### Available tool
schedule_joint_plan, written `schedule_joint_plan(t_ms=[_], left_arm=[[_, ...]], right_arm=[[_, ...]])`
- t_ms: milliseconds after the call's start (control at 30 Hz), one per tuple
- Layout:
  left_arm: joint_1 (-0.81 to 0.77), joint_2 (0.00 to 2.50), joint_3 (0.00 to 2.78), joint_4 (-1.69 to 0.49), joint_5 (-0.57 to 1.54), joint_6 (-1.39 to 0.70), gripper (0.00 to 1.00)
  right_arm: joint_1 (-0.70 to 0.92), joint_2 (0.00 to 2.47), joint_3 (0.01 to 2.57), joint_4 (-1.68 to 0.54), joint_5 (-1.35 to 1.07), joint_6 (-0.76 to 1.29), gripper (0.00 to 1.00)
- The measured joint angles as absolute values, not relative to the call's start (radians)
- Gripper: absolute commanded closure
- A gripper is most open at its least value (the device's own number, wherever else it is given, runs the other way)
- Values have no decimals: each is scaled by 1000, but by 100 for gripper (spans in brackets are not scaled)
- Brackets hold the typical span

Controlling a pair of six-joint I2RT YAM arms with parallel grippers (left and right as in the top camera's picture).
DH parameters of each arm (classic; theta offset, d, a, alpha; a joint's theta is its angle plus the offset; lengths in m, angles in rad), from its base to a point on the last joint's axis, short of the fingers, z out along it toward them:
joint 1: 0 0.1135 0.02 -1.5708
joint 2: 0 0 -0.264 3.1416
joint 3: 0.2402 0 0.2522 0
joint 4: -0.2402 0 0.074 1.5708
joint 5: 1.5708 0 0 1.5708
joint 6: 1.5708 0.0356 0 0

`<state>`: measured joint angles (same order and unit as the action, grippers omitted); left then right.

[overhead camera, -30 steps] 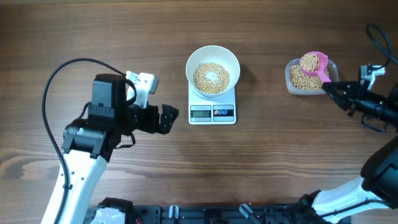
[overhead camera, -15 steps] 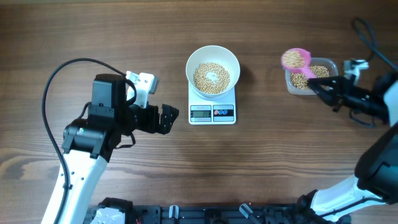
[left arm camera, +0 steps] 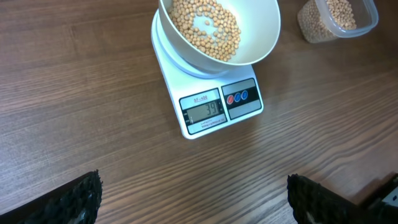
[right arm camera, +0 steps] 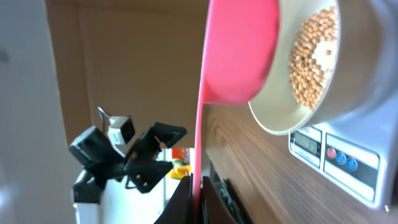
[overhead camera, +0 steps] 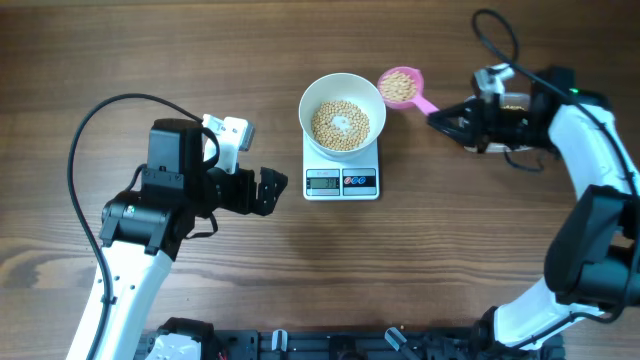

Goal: Scoop item into bowl and weigh 150g on scale
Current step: 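Carry the filled scoop left over the bowl on the scale, then tip the pink scoop over the white bowl to pour soybeans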

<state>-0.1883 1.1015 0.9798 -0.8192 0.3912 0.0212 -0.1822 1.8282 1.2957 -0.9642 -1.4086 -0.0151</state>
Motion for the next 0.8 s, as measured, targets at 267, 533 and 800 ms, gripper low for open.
schedule_joint_plan(t_ms=[267, 533, 800], left_arm=[[-188, 1102, 980, -820, 391, 22, 0], [-188, 1102, 980, -820, 391, 21, 0], [-188, 1102, 980, -820, 391, 22, 0]], right_arm=[[-22, 1788, 1299, -669, -1286, 269, 95], [75, 1682, 1299, -649, -995, 266, 96], [210, 1621, 1299, -649, -618, 100, 96]])
